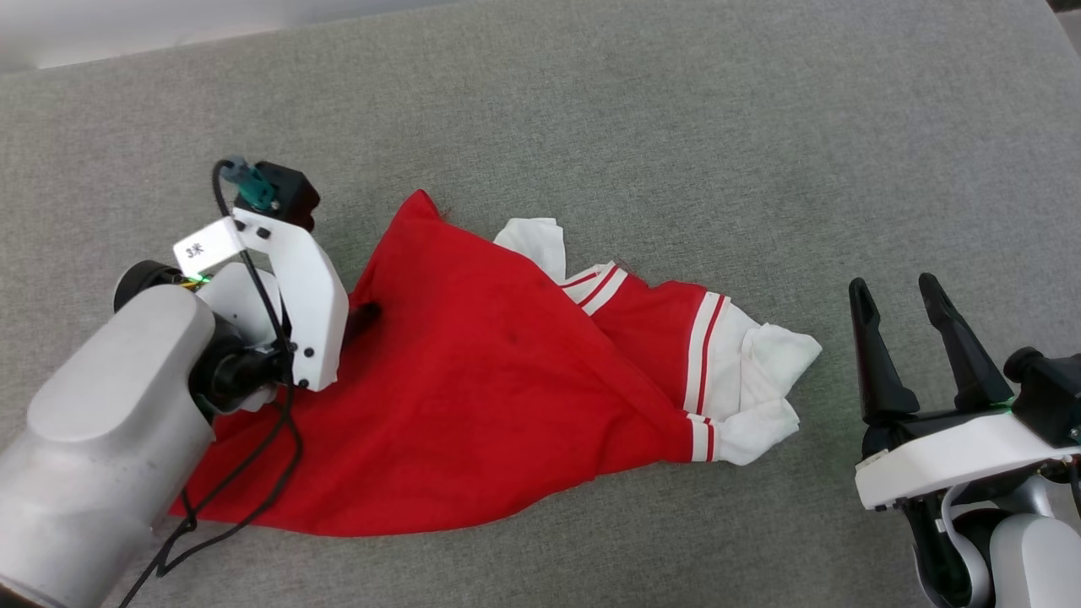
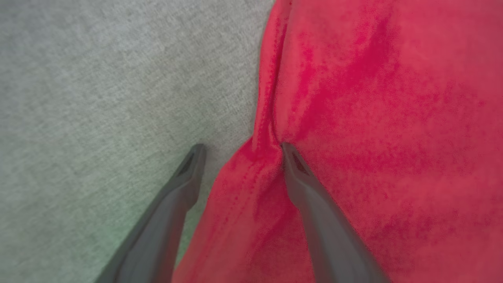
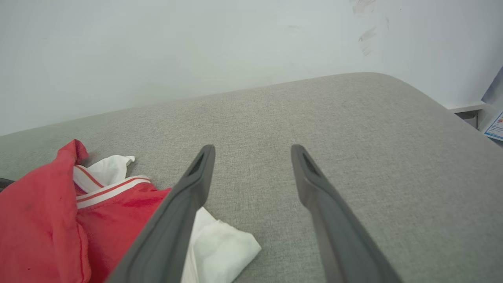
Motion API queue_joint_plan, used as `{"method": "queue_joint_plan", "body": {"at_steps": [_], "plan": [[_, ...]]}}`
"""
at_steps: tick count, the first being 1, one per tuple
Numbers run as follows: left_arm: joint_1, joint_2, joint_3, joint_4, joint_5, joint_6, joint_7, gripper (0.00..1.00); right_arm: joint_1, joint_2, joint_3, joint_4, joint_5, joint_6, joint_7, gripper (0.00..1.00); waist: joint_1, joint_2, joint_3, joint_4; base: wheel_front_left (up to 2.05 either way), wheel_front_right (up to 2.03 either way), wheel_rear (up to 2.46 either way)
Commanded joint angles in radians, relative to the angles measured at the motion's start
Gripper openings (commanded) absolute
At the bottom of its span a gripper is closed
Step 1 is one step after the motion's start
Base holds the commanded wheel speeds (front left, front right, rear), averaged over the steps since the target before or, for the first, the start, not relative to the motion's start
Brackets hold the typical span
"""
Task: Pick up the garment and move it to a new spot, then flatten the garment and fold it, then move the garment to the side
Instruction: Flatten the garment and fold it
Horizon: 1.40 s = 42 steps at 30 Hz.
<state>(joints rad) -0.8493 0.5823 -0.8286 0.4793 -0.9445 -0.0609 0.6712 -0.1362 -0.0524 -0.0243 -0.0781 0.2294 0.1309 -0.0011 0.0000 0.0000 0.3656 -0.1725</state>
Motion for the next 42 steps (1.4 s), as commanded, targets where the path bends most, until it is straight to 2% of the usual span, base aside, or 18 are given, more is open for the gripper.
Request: {"method": "queue_joint_plan", "body": {"at_steps": [1, 4, 12, 16, 19, 26, 32, 36, 42], "plan": [[0.091, -0.025, -0.065, 0.037, -0.005, -0.01, 0.054, 0.0, -0.015, 0.003, 0.001, 0.004, 0.005, 0.0, -0.006, 1.0, 0.0, 0.0, -0.001, 0.001, 0.0, 0.0, 0.0], [0.088, -0.044, -0.054, 0.034, 0.004, -0.012, -0.003, 0.0, -0.02, 0.003, 0.003, 0.01, 0.005, 0.0, -0.006, 1.0, 0.0, 0.0, -0.01, 0.003, 0.0, 0.0, 0.0], [0.029, -0.055, -0.017, 0.02, 0.128, 0.002, -0.307, 0.0, 0.009, 0.003, -0.015, 0.028, 0.002, 0.0, 0.001, 1.0, 0.0, 0.0, -0.078, 0.029, 0.0, 0.0, 0.0], [0.036, -0.057, -0.009, -0.045, 0.18, 0.029, -0.429, 0.0, 0.032, 0.003, -0.032, 0.027, -0.004, 0.0, 0.012, 1.0, 0.0, 0.0, -0.132, 0.053, 0.0, 0.0, 0.0], [0.071, -0.046, -0.018, -0.133, 0.208, 0.055, -0.478, 0.0, 0.052, 0.003, -0.042, 0.024, -0.006, 0.0, 0.024, 1.0, 0.0, 0.0, -0.173, 0.071, 0.0, 0.0, 0.0], [0.224, 0.004, -0.065, -0.429, 0.233, 0.135, -0.477, 0.0, 0.106, 0.003, -0.064, 0.003, -0.012, 0.0, 0.052, 1.0, 0.0, 0.0, -0.249, 0.119, 0.0, 0.0, 0.0], [0.398, 0.033, -0.165, -0.609, 0.179, 0.158, -0.389, 0.0, 0.14, 0.003, -0.077, -0.013, -0.017, 0.0, 0.078, 1.0, 0.0, 0.0, -0.295, 0.155, 0.0, 0.0, 0.0], [0.493, 0.035, -0.232, -0.597, 0.136, 0.157, -0.332, 0.0, 0.149, 0.003, -0.068, -0.02, -0.012, 0.0, 0.086, 1.0, 0.0, 0.0, -0.306, 0.169, 0.0, 0.0, 0.0], [0.594, 0.003, -0.294, -0.479, 0.074, 0.149, -0.299, 0.0, 0.155, 0.003, -0.058, -0.03, -0.009, 0.0, 0.092, 1.0, 0.0, 0.0, -0.308, 0.172, 0.0, 0.0, 0.0]]}}
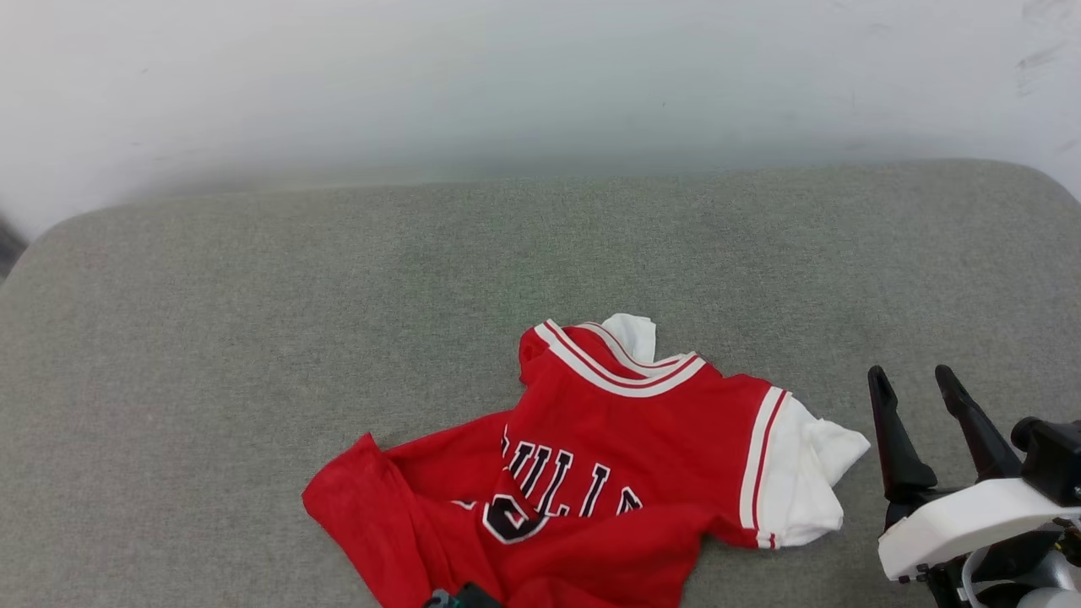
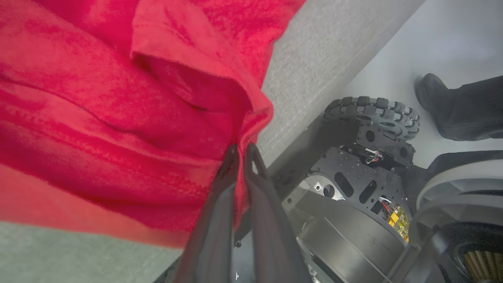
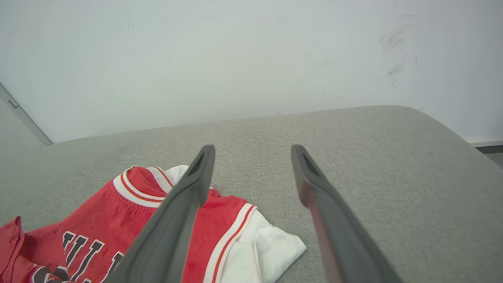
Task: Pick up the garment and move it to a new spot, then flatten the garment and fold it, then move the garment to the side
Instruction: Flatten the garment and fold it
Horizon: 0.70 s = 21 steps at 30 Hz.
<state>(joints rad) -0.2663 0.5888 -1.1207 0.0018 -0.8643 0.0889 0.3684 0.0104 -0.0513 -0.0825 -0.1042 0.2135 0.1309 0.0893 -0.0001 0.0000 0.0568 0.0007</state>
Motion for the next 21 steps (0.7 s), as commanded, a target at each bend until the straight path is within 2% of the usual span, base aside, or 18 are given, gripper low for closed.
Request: {"method": "queue_joint_plan", "body": {"at_steps": [1, 4, 5, 6, 10, 15, 18, 21], "plan": [[0.025, -0.016, -0.004, 0.02, -0.019, -0.005, 0.0, 0.0, 0.008, 0.001, 0.003, -0.007, 0.008, 0.0, 0.002, 1.0, 0.0001, 0.0, 0.003, -0.002, 0.0, 0.0, 0.0], [0.037, -0.04, -0.006, 0.073, -0.021, -0.007, -0.029, 0.0, 0.009, 0.001, 0.003, -0.015, 0.008, 0.0, 0.002, 1.0, 0.0001, 0.0, 0.006, -0.005, 0.0, 0.0, 0.0], [0.037, -0.051, -0.003, 0.082, -0.011, -0.005, -0.051, 0.39, 0.011, 0.001, 0.001, -0.018, 0.008, 0.0, 0.002, 1.0, 0.0001, 0.0, 0.007, -0.005, 0.0, 0.0, 0.0], [0.032, -0.061, 0.001, 0.089, -0.002, -0.005, -0.077, 1.0, 0.013, 0.001, -0.001, -0.02, 0.007, 0.0, 0.002, 1.0, 0.0001, 0.0, 0.006, -0.004, 0.0, 0.0, 0.0], [0.01, -0.086, 0.032, 0.084, 0.049, 0.003, -0.201, 1.0, 0.019, 0.002, -0.003, -0.027, 0.002, 0.0, 0.001, 1.0, 0.0001, 0.0, -0.01, -0.001, 0.0, 0.0, 0.0], [-0.002, -0.103, 0.078, 0.031, 0.107, 0.043, -0.345, 1.0, 0.029, 0.001, -0.002, -0.026, 0.006, 0.0, 0.006, 1.0, 0.0001, 0.0, -0.034, -0.005, 0.0, 0.0, 0.0], [-0.003, -0.102, 0.1, 0.007, 0.123, 0.062, -0.393, 1.0, 0.032, 0.001, -0.003, -0.025, 0.01, 0.0, 0.007, 1.0, 0.0001, 0.0, -0.04, -0.01, 0.0, 0.0, 0.0], [-0.003, -0.103, 0.147, -0.022, 0.138, 0.1, -0.469, 1.0, 0.039, 0.001, -0.007, -0.022, 0.017, 0.0, 0.01, 1.0, 0.0001, 0.0, -0.043, -0.018, 0.0, 0.0, 0.0]]}}
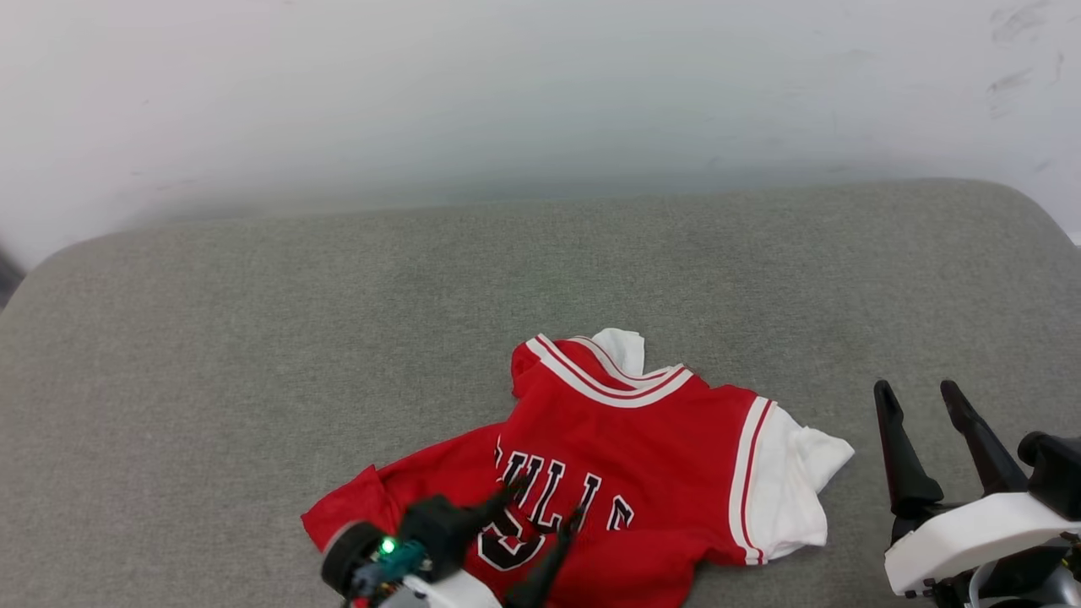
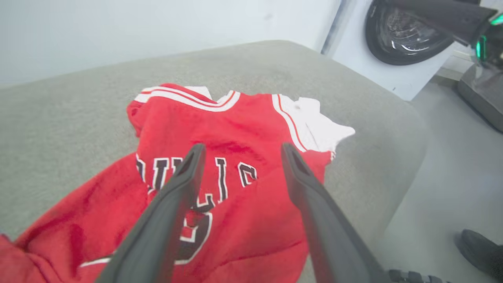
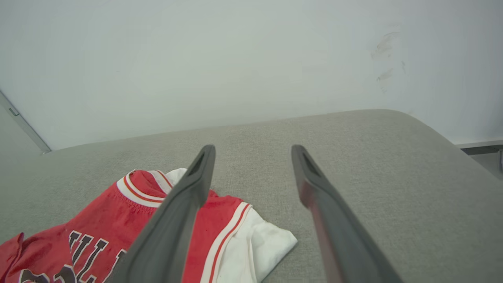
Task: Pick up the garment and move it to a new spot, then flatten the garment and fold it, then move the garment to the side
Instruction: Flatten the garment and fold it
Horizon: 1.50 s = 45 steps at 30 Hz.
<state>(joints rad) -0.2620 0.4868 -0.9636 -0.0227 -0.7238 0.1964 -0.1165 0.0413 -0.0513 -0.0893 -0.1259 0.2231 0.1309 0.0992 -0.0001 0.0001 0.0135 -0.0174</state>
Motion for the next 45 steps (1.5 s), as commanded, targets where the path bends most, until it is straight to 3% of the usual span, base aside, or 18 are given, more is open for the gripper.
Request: {"method": "queue_joint_plan", "body": {"at_steps": [1, 11, 20, 33, 38, 45], "plan": [[-0.008, 0.001, 0.008, -0.003, 0.002, 0.007, -0.013, 1.0, 0.011, 0.001, -0.002, 0.002, 0.009, 0.0, 0.002, 1.0, 0.0001, -0.0001, 0.0, -0.002, 0.0, 0.0, 0.0], [0.037, 0.031, 0.262, -0.002, 0.003, 0.17, -0.144, 1.0, 0.025, 0.001, -0.057, 0.034, 0.012, 0.0, 0.074, 1.0, 0.0001, -0.0001, 0.016, -0.005, 0.0, 0.0, 0.0], [0.115, 0.054, 0.464, -0.035, 0.077, 0.213, -0.149, 1.0, -0.008, -0.014, -0.131, 0.068, 0.023, 0.0, 0.198, 1.0, 0.0001, -0.0001, 0.058, 0.038, 0.0, 0.0, 0.0], [0.113, -0.022, 0.552, -0.047, 0.164, 0.143, -0.149, 1.0, -0.14, -0.196, -0.004, 0.194, 0.169, 0.0, 0.654, 1.0, 0.0001, -0.0001, 0.156, 0.128, 0.0, 0.0, 0.0], [0.102, -0.059, 0.575, -0.036, 0.189, 0.118, -0.149, 1.0, -0.202, -0.237, 0.071, 0.236, 0.203, 0.0, 0.729, 1.0, 0.0001, -0.0001, 0.195, 0.14, 0.0, 0.0, 0.0], [0.102, -0.103, 0.609, -0.015, 0.217, 0.078, -0.149, 1.0, -0.202, -0.241, 0.185, 0.37, 0.275, 0.0, 0.82, 1.0, 0.0001, -0.0001, 0.21, 0.141, 0.0, 0.0, 0.0]]}}
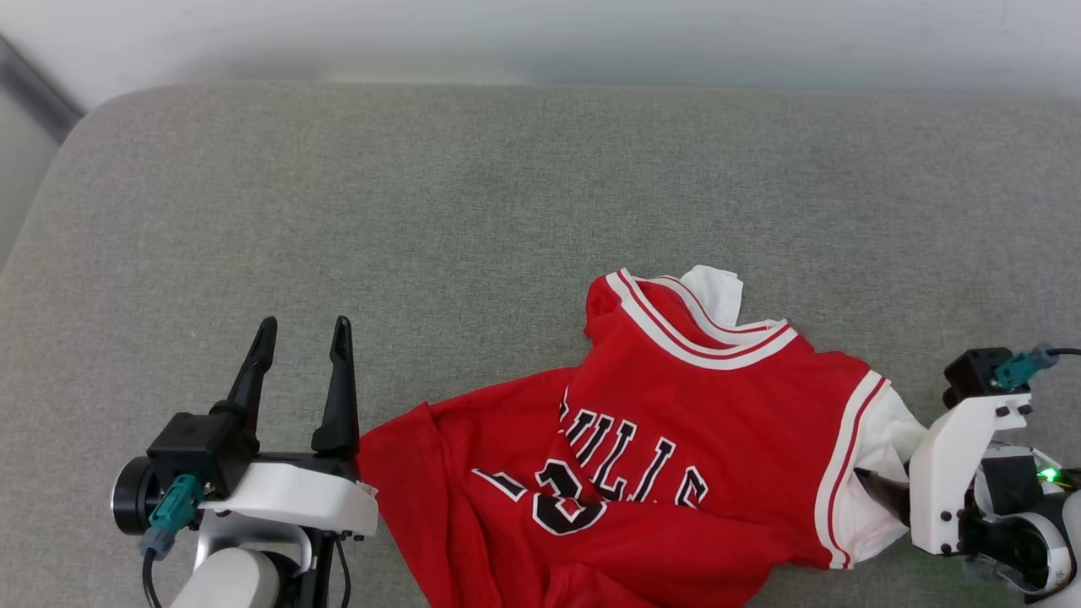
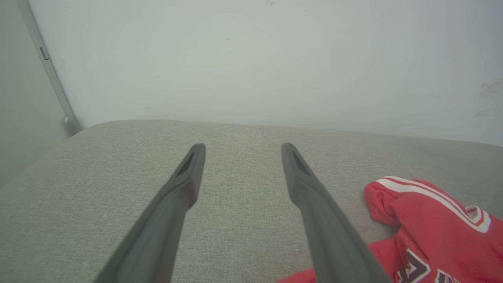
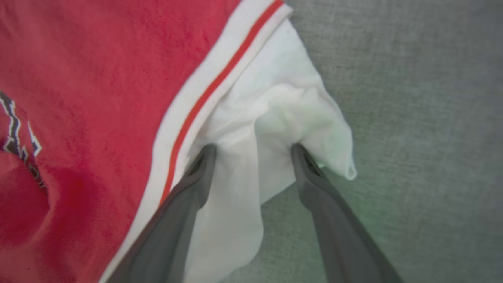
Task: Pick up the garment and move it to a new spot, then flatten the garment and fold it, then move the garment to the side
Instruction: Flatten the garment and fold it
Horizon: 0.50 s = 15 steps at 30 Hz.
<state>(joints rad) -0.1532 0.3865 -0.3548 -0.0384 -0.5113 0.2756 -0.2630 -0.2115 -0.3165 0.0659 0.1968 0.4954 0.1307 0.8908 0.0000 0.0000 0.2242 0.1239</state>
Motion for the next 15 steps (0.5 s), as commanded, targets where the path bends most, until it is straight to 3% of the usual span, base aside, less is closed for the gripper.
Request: {"method": "queue_joint_plan", "body": {"at_steps": [1, 2, 3, 4, 8, 15], "plan": [[-0.005, -0.007, 0.005, 0.003, 0.009, -0.004, -0.002, 1.0, 0.055, 0.026, 0.043, 0.062, 0.015, 0.0, 0.046, 1.0, 0.0, 0.0, -0.002, -0.002, 0.0, 0.0, 0.0], [-0.003, -0.012, 0.009, 0.006, 0.011, -0.01, -0.002, 1.0, 0.054, 0.026, 0.053, 0.071, 0.022, 0.0, 0.057, 0.47, 0.0, 0.0, -0.005, -0.003, 0.0, 0.0, 0.0], [-0.001, -0.016, 0.013, 0.01, 0.014, -0.014, -0.002, 1.0, 0.048, 0.026, 0.06, 0.075, 0.029, 0.0, 0.063, 0.04, 0.0, 0.0, -0.008, -0.005, 0.0, 0.0, 0.0], [0.002, -0.02, 0.017, 0.014, 0.015, -0.019, -0.002, 1.0, 0.04, 0.023, 0.068, 0.073, 0.033, 0.0, 0.067, 0.0, 0.0, 0.0, -0.012, -0.007, 0.0, 0.0, 0.0], [0.016, -0.028, 0.03, 0.032, 0.02, -0.031, -0.002, 1.0, -0.049, -0.019, 0.073, -0.001, 0.01, 0.0, -0.03, 0.0, 0.0, 0.0, -0.033, -0.024, 0.0, 0.0, 0.0], [0.04, -0.029, 0.036, 0.055, 0.018, -0.04, -0.002, 1.0, -0.111, -0.05, -0.005, -0.096, -0.062, 0.0, -0.191, 0.0, 0.0, 0.0, -0.078, -0.068, 0.0, 0.0, 0.0]]}}
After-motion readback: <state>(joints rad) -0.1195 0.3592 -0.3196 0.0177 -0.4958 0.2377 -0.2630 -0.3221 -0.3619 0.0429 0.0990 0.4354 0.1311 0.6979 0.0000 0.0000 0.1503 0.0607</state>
